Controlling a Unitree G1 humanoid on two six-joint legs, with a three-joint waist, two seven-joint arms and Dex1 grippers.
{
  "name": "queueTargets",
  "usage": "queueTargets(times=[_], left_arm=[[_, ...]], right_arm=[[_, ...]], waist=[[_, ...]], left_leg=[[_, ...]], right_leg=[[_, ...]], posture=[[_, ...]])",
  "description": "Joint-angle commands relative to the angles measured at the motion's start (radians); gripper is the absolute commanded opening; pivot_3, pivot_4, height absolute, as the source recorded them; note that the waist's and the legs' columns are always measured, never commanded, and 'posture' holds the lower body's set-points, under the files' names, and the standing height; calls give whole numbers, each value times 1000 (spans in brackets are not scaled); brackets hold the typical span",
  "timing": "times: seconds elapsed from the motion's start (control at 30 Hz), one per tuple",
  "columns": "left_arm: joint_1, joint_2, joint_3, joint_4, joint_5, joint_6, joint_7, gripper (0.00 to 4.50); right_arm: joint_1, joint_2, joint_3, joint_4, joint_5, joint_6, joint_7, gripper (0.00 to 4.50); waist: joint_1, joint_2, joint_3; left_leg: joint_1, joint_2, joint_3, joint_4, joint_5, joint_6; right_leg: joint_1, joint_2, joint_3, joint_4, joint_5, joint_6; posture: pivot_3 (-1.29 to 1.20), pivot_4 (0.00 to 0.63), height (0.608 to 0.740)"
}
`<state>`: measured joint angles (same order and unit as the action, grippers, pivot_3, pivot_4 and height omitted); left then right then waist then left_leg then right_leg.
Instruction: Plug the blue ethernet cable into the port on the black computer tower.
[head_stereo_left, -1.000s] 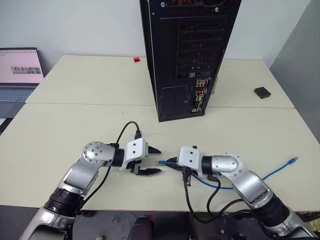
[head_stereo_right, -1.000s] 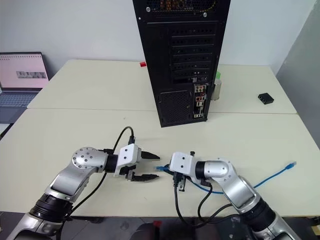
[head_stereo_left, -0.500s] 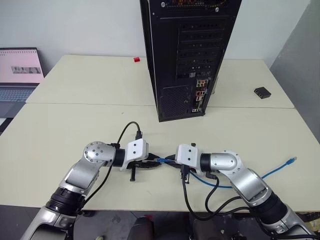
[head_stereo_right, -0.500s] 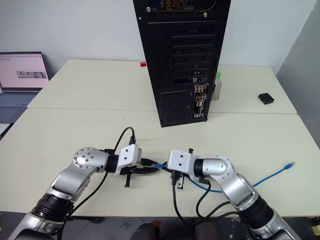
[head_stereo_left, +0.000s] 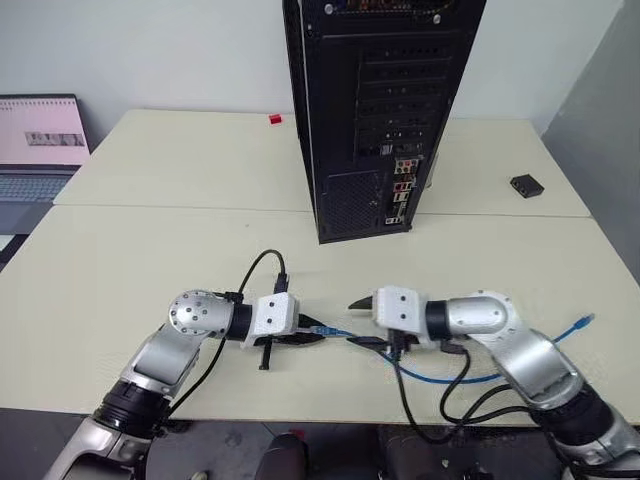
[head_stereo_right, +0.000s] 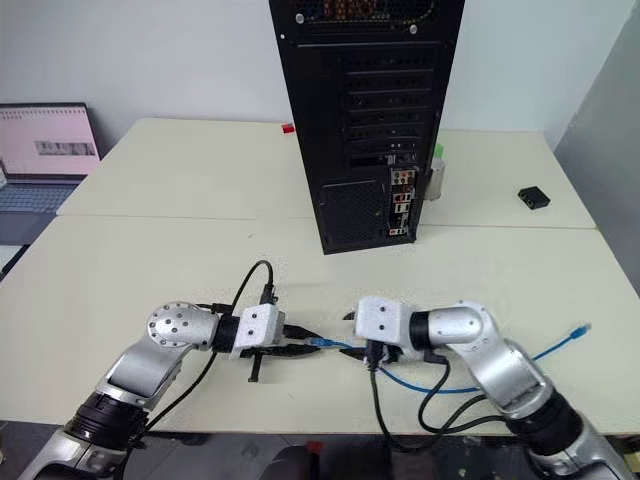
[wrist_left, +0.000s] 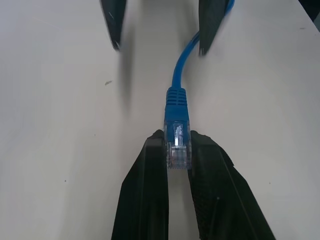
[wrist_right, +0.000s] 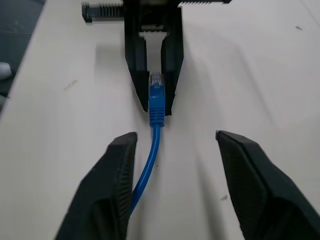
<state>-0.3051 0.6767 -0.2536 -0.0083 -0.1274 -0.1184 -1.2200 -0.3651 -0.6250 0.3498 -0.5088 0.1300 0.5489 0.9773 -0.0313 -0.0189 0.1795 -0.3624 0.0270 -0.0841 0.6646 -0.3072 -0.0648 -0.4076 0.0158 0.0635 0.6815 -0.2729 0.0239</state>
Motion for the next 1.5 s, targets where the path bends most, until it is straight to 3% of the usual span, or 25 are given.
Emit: queueTargets(times=[0.03,0.13,0.33,0.67,1.0,1.5], left_arm=[[-8,-39,26,31,69,-218,98,298],[-50,-84,54,126,233,-564,292,298],[-94,-106,76,232,415,-881,521,298],[-118,-105,94,300,572,-982,752,298],[-122,-89,75,304,628,-975,848,298],[-110,-80,54,281,658,-966,901,298]], right_arm=[[14,-4,-156,-97,176,145,3,3616],[30,28,-270,-114,297,267,-49,4325],[21,119,-326,-115,445,414,-158,4363],[-43,248,-348,-17,575,496,-273,4363],[-46,242,-314,23,588,481,-286,4363],[-60,240,-289,39,588,474,-301,1276]], waist=[[0,0,0],[3,0,0],[-1,0,0],[2,0,0],[0,0,0],[0,0,0]], left_leg=[[0,0,0,0,0,0],[0,0,0,0,0,0],[0,0,1,0,0,0],[0,-1,0,0,0,0],[0,-1,0,0,0,0],[0,-1,0,0,0,0]], right_leg=[[0,0,0,0,0,0],[0,0,0,0,0,0],[0,-1,1,0,1,0],[0,-1,-1,0,1,1],[0,-1,-1,0,1,1],[0,-1,-1,0,1,1]], posture=[[0,150,740],[0,150,740],[0,150,740],[0,150,740],[0,150,740],[0,150,740]])
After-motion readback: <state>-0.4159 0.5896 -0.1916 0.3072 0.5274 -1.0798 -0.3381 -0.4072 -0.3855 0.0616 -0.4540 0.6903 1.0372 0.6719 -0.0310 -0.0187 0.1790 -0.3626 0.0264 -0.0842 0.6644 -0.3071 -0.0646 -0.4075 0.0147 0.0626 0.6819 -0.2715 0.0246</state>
